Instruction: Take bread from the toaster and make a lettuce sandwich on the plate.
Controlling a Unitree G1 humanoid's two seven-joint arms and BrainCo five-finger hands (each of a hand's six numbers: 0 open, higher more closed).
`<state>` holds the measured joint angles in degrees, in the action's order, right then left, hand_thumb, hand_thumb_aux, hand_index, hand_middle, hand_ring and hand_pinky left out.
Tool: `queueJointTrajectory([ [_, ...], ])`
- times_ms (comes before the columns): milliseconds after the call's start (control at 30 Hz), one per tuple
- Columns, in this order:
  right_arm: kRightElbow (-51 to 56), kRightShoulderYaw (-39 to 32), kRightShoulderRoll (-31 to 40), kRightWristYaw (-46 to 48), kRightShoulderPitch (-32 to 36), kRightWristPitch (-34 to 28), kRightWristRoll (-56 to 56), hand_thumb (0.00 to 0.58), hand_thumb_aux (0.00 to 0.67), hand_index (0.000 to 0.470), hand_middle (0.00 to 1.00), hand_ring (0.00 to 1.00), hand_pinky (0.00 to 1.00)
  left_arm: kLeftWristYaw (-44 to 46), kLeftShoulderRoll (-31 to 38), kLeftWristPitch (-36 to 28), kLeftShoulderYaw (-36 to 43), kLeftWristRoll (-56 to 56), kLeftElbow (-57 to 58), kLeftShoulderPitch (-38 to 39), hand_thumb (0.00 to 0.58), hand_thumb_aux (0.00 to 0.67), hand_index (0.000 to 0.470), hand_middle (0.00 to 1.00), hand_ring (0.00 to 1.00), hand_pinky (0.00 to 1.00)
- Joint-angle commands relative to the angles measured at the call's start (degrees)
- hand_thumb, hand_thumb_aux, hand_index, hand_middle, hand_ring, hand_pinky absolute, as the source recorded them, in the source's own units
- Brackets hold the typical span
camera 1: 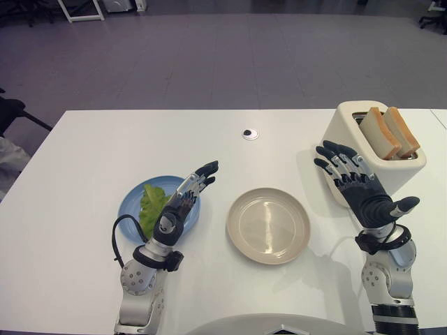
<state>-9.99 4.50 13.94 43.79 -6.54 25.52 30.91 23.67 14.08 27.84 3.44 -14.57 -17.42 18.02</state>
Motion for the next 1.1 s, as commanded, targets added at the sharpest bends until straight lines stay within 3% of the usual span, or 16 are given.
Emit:
queueJointTrajectory([
  [33, -0.4, 0.4, 0.3, 0.2, -0.4, -0.4, 0.3, 0.000, 0.000, 0.000, 0.00, 0.00, 0.00, -0.1, 0.0, -0.9, -0.2, 0.6, -0.5, 0.2, 0.000, 0.000, 0.000, 0.00, 0.00, 0.00],
  [733, -0.6, 0.8, 0.9, -0.6, -0.2, -0.1, -2.1, 0.000, 0.000, 0.000, 0.00, 0.00, 0.00, -0.2, -0.1, -1.5, 0.0, 0.7, -0.9, 0.1, 0.000, 0.000, 0.000, 0.00, 0.00, 0.00],
  [833, -5.6, 6.2, 5.1, -4.9, 0.8, -0.3, -7.6, 0.000, 0.000, 0.000, 0.00, 0.00, 0.00, 0.1, -0.1, -1.7, 0.3, 0.7, -0.6, -0.4, 0.000, 0.000, 0.000, 0.00, 0.00, 0.00],
  [900, -9.3, 13.5, 10.1, -8.5, 3.3, -2.0, -8.7, 0.000, 0.000, 0.000, 0.00, 0.00, 0.00, 0.1, -0.2, -1.7, 0.4, 0.7, -0.5, -0.5, 0.000, 0.000, 0.000, 0.00, 0.00, 0.00],
  [1000, -0.3, 21.4, 18.4, -15.9, 9.3, -3.3, -20.5, 0.000, 0.000, 0.000, 0.00, 0.00, 0.00, -0.2, -0.6, -1.7, 0.7, 1.0, -0.4, -0.5, 0.000, 0.000, 0.000, 0.00, 0.00, 0.00],
  [1100, 16.2, 20.9, 24.2, -23.1, 13.2, -0.9, -33.7, 0.000, 0.000, 0.000, 0.00, 0.00, 0.00, -0.1, -1.0, -1.6, 1.0, 1.4, 0.3, -1.1, 0.000, 0.000, 0.000, 0.00, 0.00, 0.00],
])
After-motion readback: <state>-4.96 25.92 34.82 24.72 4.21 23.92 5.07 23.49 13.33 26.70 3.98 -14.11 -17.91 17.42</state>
